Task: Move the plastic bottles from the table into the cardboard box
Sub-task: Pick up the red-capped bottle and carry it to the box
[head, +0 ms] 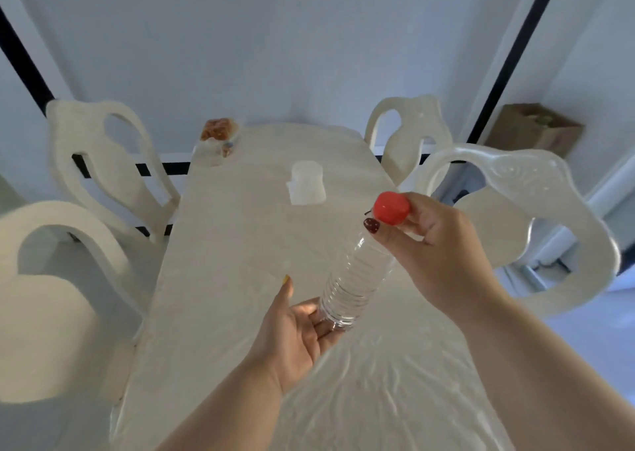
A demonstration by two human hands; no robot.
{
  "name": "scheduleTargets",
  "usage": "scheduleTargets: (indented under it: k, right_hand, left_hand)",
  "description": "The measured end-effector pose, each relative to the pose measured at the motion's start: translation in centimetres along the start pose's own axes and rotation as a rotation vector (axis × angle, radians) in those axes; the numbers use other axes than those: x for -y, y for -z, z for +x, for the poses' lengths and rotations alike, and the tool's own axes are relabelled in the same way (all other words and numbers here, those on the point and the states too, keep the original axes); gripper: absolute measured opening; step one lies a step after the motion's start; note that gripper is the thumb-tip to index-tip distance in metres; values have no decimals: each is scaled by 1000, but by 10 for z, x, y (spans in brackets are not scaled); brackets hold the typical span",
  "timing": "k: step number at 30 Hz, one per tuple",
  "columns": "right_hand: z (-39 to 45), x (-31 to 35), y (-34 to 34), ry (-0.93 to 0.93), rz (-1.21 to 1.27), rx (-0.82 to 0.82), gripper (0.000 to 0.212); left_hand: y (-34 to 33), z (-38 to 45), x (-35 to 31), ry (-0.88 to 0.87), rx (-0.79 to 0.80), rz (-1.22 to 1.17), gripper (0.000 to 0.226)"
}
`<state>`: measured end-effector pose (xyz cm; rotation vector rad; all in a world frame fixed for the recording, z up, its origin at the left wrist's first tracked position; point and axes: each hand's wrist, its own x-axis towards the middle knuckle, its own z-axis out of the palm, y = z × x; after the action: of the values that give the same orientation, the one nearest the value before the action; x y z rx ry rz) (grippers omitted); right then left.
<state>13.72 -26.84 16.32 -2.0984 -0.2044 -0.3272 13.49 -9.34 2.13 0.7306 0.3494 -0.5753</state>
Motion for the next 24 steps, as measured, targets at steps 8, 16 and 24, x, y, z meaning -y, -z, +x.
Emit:
scheduleTargets:
  k: [8,16,24]
  right_hand:
    - [-55,-27,117,-27,-76,-122,39]
    - [-125,-81,291,-67,-175,-186,31]
    - [-168,-139,461,-137,-326,-250,38]
  left_hand:
    - [-93,15,80,88,80,134,83]
    - [-222,35,220,139,180,246,79]
    - [-352,70,345,207,211,291,74]
